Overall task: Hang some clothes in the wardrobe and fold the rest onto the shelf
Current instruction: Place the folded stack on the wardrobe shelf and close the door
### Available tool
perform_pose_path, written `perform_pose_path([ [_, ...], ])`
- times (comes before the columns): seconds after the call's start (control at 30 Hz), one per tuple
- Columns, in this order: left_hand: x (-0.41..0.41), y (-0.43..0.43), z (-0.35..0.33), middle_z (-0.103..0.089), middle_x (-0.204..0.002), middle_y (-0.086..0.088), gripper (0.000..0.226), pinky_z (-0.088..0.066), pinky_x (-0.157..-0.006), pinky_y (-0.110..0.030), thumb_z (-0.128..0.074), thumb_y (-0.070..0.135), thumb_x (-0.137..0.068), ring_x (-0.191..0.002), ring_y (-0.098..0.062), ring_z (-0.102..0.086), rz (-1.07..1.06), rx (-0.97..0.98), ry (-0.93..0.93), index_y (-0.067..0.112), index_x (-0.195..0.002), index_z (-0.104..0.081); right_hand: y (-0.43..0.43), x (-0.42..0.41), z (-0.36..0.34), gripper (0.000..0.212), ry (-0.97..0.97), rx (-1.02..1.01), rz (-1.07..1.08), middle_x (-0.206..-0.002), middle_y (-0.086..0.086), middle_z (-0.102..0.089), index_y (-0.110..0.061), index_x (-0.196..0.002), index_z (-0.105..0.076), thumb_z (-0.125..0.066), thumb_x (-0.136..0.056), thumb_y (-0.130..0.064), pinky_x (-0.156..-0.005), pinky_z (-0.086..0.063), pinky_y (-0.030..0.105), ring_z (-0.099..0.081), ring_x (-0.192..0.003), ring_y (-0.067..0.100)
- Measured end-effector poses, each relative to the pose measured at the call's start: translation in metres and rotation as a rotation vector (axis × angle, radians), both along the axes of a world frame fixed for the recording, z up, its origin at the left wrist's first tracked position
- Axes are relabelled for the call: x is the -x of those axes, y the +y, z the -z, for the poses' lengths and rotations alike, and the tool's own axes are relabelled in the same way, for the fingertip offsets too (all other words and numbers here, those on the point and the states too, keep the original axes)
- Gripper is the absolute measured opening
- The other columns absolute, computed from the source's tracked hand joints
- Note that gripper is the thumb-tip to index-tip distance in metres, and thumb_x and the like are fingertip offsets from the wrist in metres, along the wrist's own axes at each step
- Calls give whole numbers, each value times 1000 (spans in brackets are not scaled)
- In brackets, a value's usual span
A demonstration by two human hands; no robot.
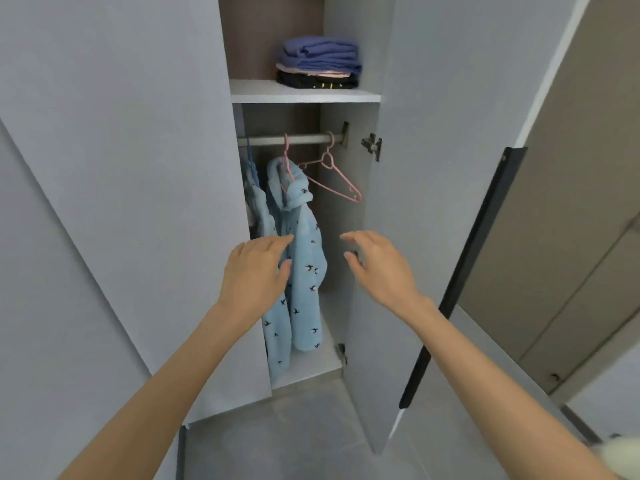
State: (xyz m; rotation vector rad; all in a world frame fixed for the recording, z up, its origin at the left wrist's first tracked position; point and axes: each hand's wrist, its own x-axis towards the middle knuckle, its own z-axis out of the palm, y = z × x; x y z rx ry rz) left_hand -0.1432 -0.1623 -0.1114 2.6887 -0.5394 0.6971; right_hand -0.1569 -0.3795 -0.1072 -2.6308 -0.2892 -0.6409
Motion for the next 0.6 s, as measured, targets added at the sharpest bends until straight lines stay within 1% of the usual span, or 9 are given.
perform_pose_path([
  [0.07,10,-23,0,-61,-127,-3,43,-43,-98,-41,-52,26,-95,-112,-26,-57,50,-7,9,17,-137,-50,-24,27,0,33,-23,35,48,-128,1,-58,-19,-130,-54,-50,-98,-21,-91,-47,39,-54,-115,23],
  [0.2,27,-78,-3,-59,-129,-3,43,-43,-97,-38,-51,26,-96,-116,-24,-56,150,1,32,17,-138,-48,-74,66,-3,31,-84,89,170,-124,0,-61,-19,-127,-57,-52,-97,-20,-82,-50,38,-56,-110,23],
  [0.37,28,-146,7,-56,-133,-3,46,-41,-98,-37,-48,29,-97,-119,-24,-53,239,-34,67,18,-141,-43,-135,88,-3,31,-127,122,331,-111,2,-65,-16,-123,-60,-56,-93,-14,-73,-47,38,-58,-95,28],
  [0.47,21,-189,10,-49,-141,-5,51,-39,-103,-37,-45,32,-98,-125,-24,-49,259,-62,85,18,-146,-35,-170,86,-1,33,-96,145,379,-115,1,-64,-16,-126,-58,-55,-93,-15,-75,-46,38,-57,-98,28],
  [0.6,6,-243,22,-34,-151,-4,66,-35,-105,-37,-44,46,-96,-134,-24,-38,215,-77,144,18,-151,-19,-211,66,-5,39,-52,124,355,-129,3,-56,-15,-137,-48,-49,-98,-21,-86,-46,40,-53,-112,27],
])
